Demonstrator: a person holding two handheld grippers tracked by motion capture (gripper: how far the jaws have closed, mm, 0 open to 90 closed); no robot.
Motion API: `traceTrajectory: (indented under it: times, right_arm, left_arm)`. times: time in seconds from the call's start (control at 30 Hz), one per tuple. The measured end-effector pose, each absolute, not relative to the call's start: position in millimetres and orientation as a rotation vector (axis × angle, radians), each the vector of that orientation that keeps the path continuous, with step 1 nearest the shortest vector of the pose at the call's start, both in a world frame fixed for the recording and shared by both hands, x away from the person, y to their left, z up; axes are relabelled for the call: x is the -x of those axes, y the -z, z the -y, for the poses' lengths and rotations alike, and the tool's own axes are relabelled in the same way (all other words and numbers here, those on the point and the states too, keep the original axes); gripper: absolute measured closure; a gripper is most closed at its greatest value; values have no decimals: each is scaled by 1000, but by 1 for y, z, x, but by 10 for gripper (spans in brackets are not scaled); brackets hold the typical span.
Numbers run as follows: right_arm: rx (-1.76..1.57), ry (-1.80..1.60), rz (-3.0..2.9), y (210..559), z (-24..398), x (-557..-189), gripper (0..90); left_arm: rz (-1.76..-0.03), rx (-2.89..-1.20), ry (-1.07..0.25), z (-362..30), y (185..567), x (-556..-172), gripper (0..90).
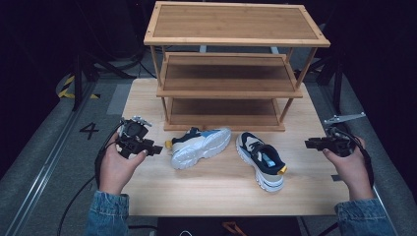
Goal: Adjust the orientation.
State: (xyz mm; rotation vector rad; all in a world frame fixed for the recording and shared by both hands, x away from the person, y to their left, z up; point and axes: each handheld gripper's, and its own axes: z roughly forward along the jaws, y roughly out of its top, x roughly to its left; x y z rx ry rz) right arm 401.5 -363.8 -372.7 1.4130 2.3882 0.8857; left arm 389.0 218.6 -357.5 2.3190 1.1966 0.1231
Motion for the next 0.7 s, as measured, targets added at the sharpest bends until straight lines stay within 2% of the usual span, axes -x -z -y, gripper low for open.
traceTrajectory:
  times: [0.43, 0.7]
  right_arm:
    - [-1412, -885, -2404, 370, 360, -394, 681]
    - [-1409, -905, -2453, 375, 359, -390, 725]
  left_arm:
    - [-1201, -2313, -130, -211, 353, -392, 553]
    - [-1104, -2375, -88, -188, 353, -395, 593]
